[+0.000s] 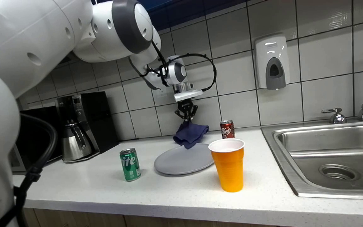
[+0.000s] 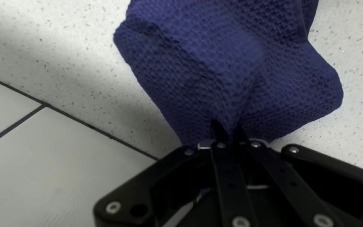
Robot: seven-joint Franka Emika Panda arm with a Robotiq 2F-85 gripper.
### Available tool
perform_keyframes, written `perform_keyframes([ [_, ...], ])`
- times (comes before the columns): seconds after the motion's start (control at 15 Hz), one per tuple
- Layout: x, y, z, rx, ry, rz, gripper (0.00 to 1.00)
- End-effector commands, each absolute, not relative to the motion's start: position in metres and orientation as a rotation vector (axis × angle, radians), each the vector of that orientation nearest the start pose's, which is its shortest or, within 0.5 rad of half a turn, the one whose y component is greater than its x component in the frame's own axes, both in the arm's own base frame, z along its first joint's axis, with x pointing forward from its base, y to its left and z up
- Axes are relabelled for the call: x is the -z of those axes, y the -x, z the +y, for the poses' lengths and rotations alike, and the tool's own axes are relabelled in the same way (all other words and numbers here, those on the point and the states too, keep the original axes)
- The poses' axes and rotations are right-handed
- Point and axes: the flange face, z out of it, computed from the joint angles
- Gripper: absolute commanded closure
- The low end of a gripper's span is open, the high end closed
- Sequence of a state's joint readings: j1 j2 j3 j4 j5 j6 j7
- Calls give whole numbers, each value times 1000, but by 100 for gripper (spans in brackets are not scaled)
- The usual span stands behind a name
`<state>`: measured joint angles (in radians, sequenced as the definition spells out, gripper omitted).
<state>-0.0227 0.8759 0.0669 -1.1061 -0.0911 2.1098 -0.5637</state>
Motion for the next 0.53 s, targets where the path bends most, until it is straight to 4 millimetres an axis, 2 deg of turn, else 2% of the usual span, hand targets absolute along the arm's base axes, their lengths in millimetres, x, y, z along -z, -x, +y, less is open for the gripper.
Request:
perform_keyframes([
  [0.0,-310,-785,13,186,3039,-1031,98],
  [0.47,-317,-777,30,176,3014,-1047,98],
])
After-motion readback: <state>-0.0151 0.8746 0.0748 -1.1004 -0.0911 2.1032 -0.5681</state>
